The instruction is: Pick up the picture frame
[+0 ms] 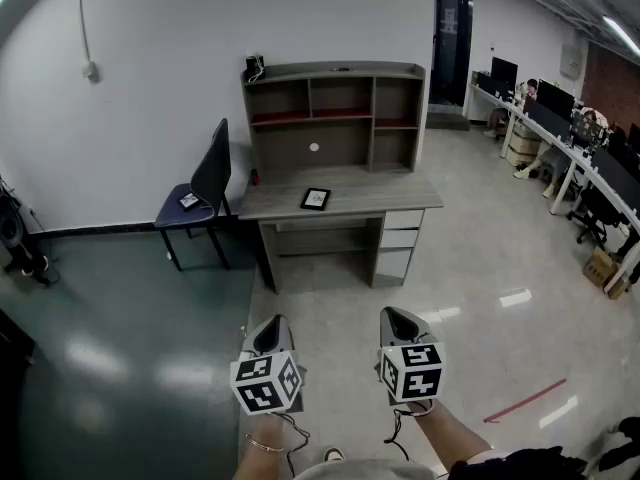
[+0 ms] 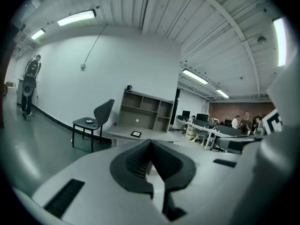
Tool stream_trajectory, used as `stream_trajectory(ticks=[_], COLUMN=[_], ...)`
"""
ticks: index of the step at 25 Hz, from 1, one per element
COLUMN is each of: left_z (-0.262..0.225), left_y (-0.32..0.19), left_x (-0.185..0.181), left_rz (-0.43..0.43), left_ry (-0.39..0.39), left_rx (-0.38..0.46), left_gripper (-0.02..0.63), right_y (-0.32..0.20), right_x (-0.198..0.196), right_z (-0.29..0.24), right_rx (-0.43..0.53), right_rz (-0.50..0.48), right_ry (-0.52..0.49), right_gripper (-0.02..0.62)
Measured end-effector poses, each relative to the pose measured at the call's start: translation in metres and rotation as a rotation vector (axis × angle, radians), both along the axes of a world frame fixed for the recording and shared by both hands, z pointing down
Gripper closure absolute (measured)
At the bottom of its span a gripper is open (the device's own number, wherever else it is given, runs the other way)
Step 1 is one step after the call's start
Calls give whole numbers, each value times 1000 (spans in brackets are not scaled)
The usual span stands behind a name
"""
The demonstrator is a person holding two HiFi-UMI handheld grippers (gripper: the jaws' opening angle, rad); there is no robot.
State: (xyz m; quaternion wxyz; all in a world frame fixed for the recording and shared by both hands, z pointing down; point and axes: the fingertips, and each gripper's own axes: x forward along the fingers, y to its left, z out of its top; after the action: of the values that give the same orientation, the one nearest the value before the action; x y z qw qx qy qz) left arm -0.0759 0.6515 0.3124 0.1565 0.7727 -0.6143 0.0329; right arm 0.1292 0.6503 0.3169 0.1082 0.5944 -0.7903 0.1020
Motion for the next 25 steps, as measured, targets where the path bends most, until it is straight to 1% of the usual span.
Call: stream_trajectory(ticks=[8,14,17,20,25], left_z=[2,12,22,30,35], left_y=[-15,-24,-31,-39,-56], left_x=[-4,-8,-10,-12,-19], left_rz=[34,62,68,76,66], left_ry=[-12,-26,-34,-29,-25], left_rx=[1,-6,-27,-51,-58], left_gripper=[603,603,603,603,603], right_y=[-9,-13,-18,-26,-46], right_x=[-10,-7,-5,-8,-11], right_z=[-2,8,12,18,29], right_rx=[14,7,0,-15,-55], right_rz=[2,52,71,69,68], right_ry=[21,-7,-17,-31,-73], right_gripper=[565,563,563,563,563])
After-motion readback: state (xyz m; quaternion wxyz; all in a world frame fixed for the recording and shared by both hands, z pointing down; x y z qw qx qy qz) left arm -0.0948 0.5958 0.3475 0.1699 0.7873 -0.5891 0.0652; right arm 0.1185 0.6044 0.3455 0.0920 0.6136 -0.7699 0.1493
